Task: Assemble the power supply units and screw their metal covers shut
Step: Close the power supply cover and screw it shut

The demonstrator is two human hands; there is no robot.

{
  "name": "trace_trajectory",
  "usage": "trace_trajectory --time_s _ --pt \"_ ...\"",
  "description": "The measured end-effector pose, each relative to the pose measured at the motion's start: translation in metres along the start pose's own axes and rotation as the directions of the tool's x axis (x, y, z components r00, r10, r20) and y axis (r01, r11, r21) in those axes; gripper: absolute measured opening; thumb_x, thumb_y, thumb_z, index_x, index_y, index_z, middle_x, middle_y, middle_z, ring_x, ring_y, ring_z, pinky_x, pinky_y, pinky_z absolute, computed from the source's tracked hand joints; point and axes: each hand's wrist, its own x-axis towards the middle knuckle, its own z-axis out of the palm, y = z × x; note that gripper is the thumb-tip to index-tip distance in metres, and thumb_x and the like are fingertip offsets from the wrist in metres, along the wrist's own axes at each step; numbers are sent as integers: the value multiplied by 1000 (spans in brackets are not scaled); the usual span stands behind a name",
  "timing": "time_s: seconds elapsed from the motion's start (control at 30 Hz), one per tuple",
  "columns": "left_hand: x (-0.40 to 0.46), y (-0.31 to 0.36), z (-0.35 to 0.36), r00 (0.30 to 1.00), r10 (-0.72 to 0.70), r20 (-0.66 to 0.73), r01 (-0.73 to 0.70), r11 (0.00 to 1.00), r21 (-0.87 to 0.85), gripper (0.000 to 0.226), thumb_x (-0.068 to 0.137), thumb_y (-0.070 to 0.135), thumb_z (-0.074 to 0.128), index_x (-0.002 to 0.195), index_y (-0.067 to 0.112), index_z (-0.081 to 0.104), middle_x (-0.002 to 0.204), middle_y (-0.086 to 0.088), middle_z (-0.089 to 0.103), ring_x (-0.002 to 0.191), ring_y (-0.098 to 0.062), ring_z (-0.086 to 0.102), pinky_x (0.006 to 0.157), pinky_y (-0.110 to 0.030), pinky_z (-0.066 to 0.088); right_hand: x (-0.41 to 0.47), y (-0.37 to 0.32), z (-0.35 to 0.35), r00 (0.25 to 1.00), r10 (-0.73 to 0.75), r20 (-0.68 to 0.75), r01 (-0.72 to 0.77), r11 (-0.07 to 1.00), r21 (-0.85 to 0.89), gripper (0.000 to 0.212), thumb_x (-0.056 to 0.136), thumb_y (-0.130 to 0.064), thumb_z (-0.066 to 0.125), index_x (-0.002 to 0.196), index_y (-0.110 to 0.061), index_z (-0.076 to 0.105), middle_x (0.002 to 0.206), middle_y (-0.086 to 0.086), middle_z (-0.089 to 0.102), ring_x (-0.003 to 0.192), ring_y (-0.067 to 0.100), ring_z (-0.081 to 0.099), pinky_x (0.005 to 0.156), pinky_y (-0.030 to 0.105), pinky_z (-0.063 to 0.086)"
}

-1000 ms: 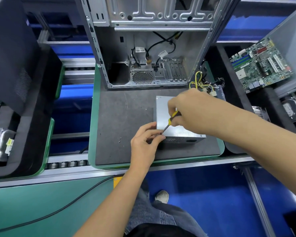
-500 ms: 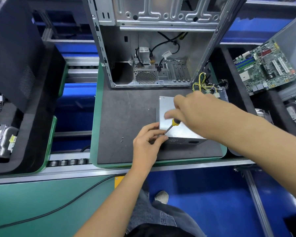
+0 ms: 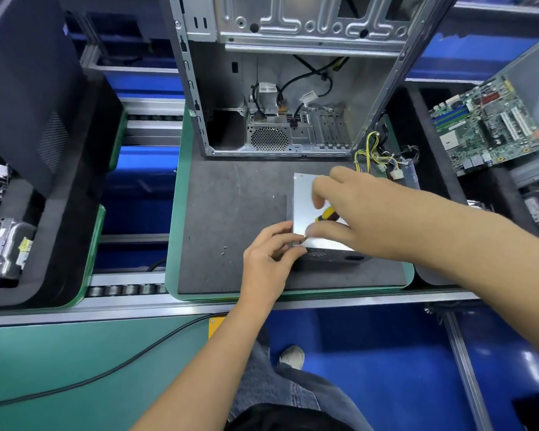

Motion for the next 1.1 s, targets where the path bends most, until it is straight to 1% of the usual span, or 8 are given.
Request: trace_trajectory --time_s 0.03,0.1,0.2,0.3,0.57,0.73,0.87,1.1 --pt "0 0 0 1000 -7 -2 7 1000 -3 18 82 1 77 98 9 78 120 0 67 105 -18 66 87 -32 57 0 1 0 1000 16 16 -14 997 -82 42 96 -56 40 113 -18 46 110 0 49 92 28 54 79 39 44" --pt "1 1 0 1000 -13 -7 13 1000 -2 15 82 1 78 95 9 78 119 -1 67 104 -17 66 87 -32 57 0 4 3 999 -31 -14 28 983 -182 28 103 -43 39 113 -19 47 111 1 50 91 27 53 79 36 42" --pt "0 2 0 999 -35 -10 35 999 -28 16 81 -1 78 94 7 77 119 -2 67 101 -14 66 87 -32 57 -2 4 3 993 -115 -34 113 993 -43 17 100 -24 48 117 -20 49 112 0 45 98 23 52 87 37 43" --pt "1 3 0 999 -35 -15 35 999 -16 17 80 1 79 96 7 77 118 0 67 101 -8 66 87 -29 57 -4 5 3 991 -98 -96 96 995 -20 12 96 -18 50 107 -17 55 106 0 46 95 23 52 85 35 42" --pt "2 2 1 998 -62 -14 61 997 -46 15 80 2 80 93 8 78 119 1 67 100 -14 68 85 -20 54 -7 15 7 988 13 -151 12 986 164 11 90 -21 61 91 -25 50 97 -5 49 89 16 52 86 37 46" --pt "2 2 0 998 -65 -13 65 997 -50 15 79 2 81 91 10 78 119 0 67 101 -16 68 86 -23 55 -7 18 15 985 35 -169 2 977 214 12 90 -22 62 89 -27 50 93 -12 47 92 13 57 82 27 42" --pt "2 1 -1 998 -57 -7 56 997 -44 14 80 4 80 92 12 78 118 2 67 104 -14 67 86 -26 56 -6 15 16 985 6 -171 30 977 209 9 90 -18 61 91 -22 53 96 -5 50 90 19 59 87 40 48" --pt "3 1 -1 998 -61 0 61 997 -44 12 81 7 80 92 12 78 119 2 66 103 -11 66 86 -26 56 -5 15 17 984 9 -179 28 979 203 5 88 -16 61 92 -19 58 96 -3 52 87 20 60 87 41 48"
